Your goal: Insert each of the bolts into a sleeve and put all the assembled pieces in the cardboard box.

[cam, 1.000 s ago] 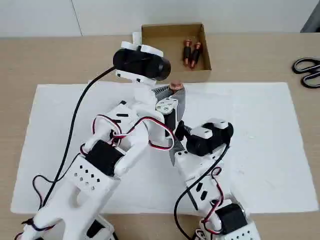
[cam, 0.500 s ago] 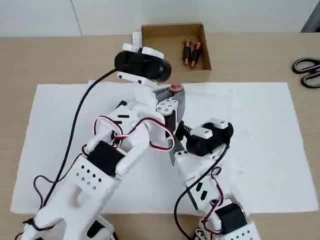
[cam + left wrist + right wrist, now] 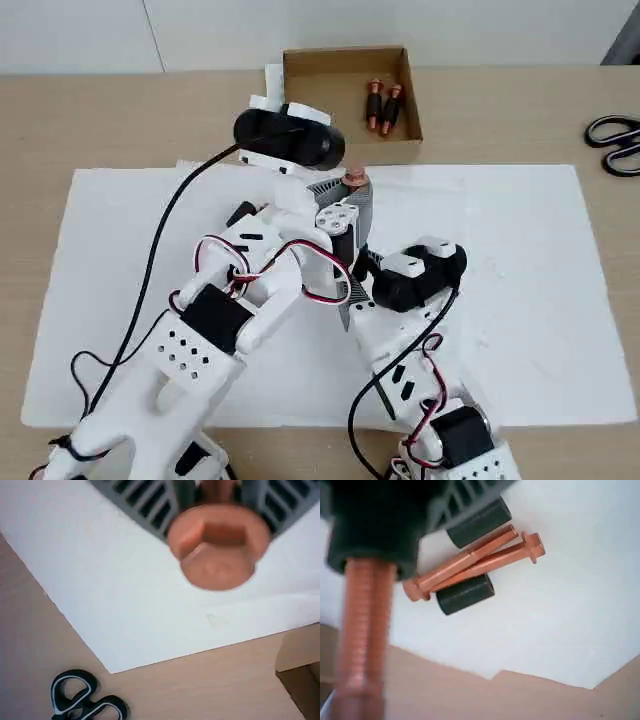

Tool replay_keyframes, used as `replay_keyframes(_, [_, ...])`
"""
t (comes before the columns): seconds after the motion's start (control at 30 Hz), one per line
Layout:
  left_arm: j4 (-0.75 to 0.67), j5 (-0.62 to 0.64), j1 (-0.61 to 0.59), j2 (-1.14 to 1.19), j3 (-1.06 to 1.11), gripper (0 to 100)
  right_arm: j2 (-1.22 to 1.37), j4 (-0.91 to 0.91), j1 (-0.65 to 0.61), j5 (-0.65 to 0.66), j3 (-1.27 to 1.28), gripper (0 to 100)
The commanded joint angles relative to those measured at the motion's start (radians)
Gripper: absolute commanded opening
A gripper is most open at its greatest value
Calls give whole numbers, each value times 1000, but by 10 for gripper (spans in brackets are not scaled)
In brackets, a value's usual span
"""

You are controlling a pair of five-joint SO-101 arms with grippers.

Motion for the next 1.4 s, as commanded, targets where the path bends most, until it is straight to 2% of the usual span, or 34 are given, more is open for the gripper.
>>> replay_keyframes(0.0, [17, 0, -5, -34, -8, 6, -13, -30, -8, -11, -14, 3])
replay_keyframes(0.23, [58, -34, -3, -34, -4, 6, -13, -30, -8, -11, -14, 3])
replay_keyframes(0.87, [175, -28, 3, -32, 7, 6, -15, -30, -7, -11, -14, 3])
replay_keyframes(1.3, [180, -31, 3, -32, 53, 9, -15, -30, -7, -11, -14, 3])
replay_keyframes(1.37, [180, -31, 3, -32, 53, 43, -15, -30, -7, -11, -14, 3])
